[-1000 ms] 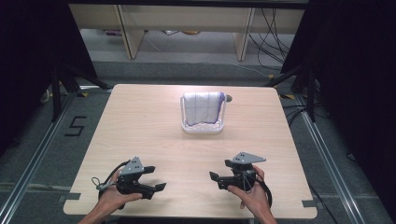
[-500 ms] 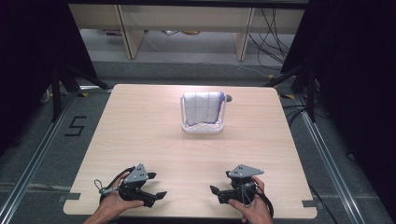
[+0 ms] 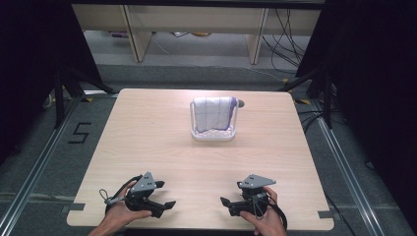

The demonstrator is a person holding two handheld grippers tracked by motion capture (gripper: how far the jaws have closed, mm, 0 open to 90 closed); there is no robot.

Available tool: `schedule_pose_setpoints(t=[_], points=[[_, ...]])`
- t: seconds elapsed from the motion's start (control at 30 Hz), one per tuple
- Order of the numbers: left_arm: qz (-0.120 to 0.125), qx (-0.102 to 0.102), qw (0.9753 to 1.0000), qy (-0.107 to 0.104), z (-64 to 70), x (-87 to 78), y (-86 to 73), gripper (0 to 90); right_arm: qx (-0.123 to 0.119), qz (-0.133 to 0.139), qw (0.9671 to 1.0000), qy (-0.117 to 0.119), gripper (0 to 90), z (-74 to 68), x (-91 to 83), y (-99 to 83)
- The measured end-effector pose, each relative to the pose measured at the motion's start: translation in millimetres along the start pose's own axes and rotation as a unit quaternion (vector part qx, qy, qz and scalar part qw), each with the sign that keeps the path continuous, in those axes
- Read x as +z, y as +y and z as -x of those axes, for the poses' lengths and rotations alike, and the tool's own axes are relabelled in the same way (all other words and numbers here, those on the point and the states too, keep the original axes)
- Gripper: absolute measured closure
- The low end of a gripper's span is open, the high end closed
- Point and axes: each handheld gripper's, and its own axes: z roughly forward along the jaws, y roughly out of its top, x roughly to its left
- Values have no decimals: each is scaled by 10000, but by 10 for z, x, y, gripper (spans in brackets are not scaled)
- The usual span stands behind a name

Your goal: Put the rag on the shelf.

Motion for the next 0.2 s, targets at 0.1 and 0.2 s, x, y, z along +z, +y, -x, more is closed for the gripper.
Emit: schedule_pose_setpoints(t=[0.1,0.2], points=[[-22,13,10000,65,-18,-5,-5,179,-33,6,9999,-110,188,-2,-8,0],[-43,-58,9998,206,-58,-1,-14,181,-39,-8,10000,-92,189,9,-10,1]])
